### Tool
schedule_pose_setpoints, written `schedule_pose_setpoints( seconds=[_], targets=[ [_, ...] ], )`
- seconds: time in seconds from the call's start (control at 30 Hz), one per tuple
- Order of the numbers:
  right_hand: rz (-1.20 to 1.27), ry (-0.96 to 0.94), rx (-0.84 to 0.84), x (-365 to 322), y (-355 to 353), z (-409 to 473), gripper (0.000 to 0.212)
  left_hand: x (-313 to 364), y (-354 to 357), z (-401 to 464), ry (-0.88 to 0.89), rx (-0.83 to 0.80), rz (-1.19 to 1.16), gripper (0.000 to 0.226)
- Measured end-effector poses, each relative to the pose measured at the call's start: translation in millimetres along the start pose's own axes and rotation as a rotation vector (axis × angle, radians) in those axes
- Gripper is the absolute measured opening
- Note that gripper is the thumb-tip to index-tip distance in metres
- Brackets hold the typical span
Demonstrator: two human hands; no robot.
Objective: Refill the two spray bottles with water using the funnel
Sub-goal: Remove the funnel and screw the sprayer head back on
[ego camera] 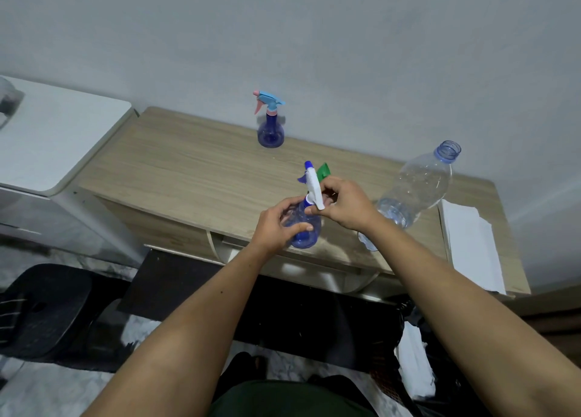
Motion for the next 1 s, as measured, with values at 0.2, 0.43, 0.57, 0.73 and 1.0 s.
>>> schedule_pose_setpoints(
  seconds=[0.2, 0.43, 0.57, 0.73, 1.0],
  targets=[
    [0.125, 0.022, -0.008, 2.8, 1.4, -3.0, 0.034, -0.1, -0.7, 0.2, -0.001, 0.001, 0.004, 0.077],
    [0.082, -0.017, -0.016, -0.6, 5.3, -5.3, 0.030, 0.2, -0.2, -0.4, 0.001, -0.005, -0.016, 0.078],
    [0.197, 0.067, 0.042, 8.8, 5.9, -8.6, 0.035, 2.5, 0.8, -1.1, 0.017, -0.002, -0.006, 0.076],
    [0.308, 0.103, 0.083, 19.2, 9.5, -10.9, 0.035, 1.9, 0.7, -1.2, 0.012, 0.006, -0.014, 0.080],
    [0.389, 0.102, 0.110, 18.4, 8.3, -15.5, 0.038, 2.8, 1.5, -0.7, 0.022, 0.005, -0.024, 0.075]
  ],
)
Point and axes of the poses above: each hand's wrist, its own z-axis towards the middle knuckle, its own y-axis out of the palm, x = y × z, the point moved 8 cm from there along z, towards the middle knuckle, and after that the axes turned 11 degrees about -x, right-handed, at the moved point
